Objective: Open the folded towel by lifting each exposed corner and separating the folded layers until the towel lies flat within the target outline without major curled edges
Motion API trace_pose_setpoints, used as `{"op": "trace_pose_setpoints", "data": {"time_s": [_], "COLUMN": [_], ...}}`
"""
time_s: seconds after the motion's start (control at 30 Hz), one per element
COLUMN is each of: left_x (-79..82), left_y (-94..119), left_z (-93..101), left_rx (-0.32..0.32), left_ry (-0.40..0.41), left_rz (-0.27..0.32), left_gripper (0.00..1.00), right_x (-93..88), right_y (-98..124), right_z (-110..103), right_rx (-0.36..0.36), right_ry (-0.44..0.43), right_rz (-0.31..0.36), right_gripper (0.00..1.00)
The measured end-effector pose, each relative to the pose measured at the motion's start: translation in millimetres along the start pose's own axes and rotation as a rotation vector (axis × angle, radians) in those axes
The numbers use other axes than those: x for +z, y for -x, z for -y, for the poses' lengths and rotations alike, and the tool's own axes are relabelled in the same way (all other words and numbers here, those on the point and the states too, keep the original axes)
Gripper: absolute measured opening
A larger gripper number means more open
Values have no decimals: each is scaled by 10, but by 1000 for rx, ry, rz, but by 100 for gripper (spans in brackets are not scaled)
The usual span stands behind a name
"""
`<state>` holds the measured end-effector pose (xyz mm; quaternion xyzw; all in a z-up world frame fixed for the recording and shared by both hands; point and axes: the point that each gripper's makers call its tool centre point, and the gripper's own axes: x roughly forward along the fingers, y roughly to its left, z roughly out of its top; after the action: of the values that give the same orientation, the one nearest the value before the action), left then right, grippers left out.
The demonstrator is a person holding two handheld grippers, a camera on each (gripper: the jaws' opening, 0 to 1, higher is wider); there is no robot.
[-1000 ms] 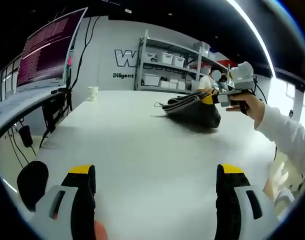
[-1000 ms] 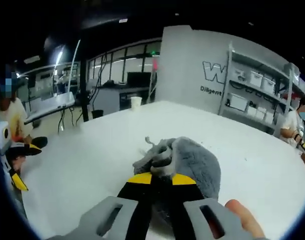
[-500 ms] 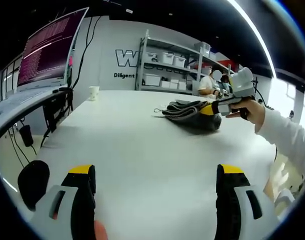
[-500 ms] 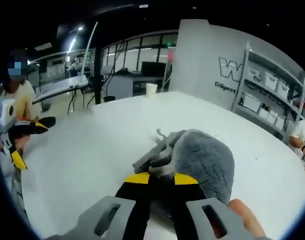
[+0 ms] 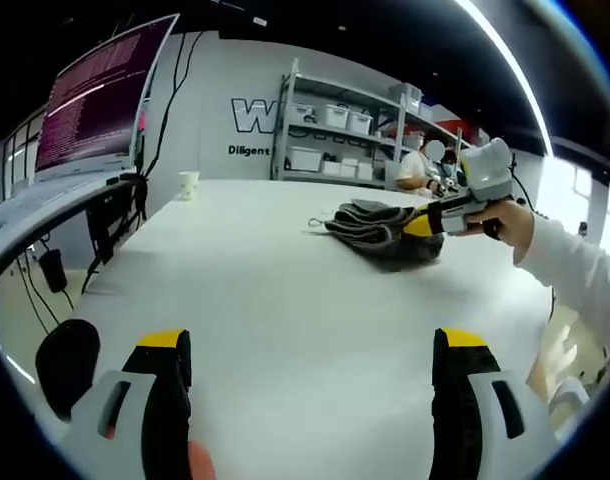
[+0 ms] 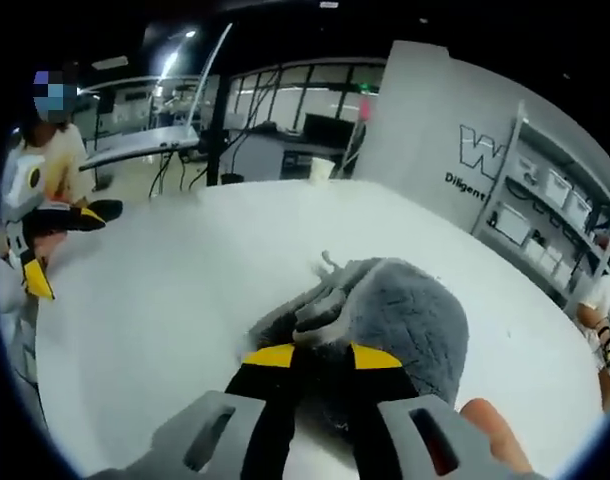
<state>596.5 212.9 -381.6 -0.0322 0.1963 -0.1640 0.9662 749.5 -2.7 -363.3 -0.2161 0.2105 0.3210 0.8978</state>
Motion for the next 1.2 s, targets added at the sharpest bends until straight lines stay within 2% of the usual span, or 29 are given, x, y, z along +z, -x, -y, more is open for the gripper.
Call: {"op": "trace_pose_setpoints", "data": {"time_s": [0.1, 0.33, 0.67, 1.2], "left_x": [-2, 4, 3, -12], "left_y": [6, 13, 5, 1], "left_z": [-3, 3, -16, -5], "left_rx": [0, -2, 1, 0], "left_ry": [0, 0, 3, 0], "left_rz": [-1, 2, 1, -5], "left_gripper": [100, 100, 100, 100], "right_x": [-3, 58, 129, 115], "right_y": [8, 46, 159, 348], "right_z": [11, 93, 402, 745], "right_rx": [-2, -24, -95, -196], "right_ry": [2, -40, -144, -162], "right_rz": [-1, 18, 71, 102], "right_gripper": [12, 4, 1, 1]}}
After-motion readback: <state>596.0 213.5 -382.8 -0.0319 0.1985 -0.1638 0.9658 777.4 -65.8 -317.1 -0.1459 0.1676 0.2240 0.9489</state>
